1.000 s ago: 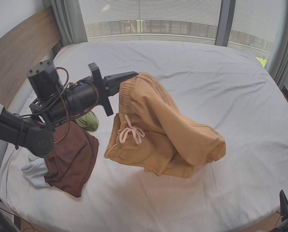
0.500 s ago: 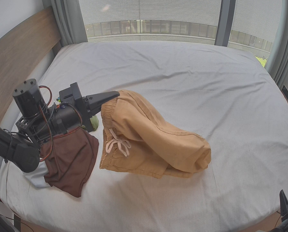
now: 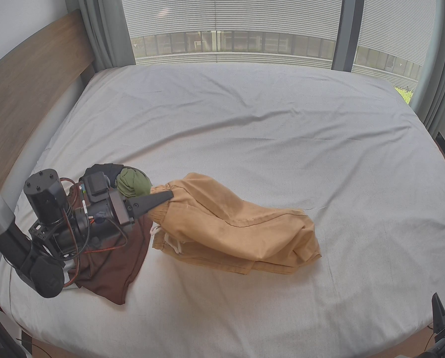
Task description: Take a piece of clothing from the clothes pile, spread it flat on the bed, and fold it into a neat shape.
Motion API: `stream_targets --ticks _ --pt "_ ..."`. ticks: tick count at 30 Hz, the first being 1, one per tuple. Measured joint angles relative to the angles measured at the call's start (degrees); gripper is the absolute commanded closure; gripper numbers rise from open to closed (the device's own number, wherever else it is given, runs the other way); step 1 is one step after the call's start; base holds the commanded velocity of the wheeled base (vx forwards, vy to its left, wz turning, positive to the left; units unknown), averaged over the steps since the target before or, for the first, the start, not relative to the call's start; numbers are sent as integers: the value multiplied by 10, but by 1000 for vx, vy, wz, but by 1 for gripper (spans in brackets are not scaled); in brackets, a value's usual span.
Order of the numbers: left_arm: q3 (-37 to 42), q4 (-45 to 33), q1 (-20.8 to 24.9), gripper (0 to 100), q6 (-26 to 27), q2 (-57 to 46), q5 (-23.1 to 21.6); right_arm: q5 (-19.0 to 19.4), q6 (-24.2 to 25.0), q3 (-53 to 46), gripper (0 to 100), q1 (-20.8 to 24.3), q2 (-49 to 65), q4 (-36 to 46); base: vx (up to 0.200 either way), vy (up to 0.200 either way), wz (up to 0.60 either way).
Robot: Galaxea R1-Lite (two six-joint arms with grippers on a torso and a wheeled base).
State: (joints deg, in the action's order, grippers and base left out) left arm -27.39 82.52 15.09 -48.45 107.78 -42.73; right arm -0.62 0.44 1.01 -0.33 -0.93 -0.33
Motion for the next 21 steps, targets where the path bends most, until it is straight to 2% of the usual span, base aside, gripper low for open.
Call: stream_targets --ticks 6,13,21 --pt "54 44 -6 100 88 17 1 1 -1 0 0 0 0 0 0 0 0" --pt "75 60 -7 100 168 44 3 1 -1 0 0 0 0 0 0 0 0" --pt "75 61 -7 100 183 71 6 0 0 0 0 0 0 0 0 0 0"
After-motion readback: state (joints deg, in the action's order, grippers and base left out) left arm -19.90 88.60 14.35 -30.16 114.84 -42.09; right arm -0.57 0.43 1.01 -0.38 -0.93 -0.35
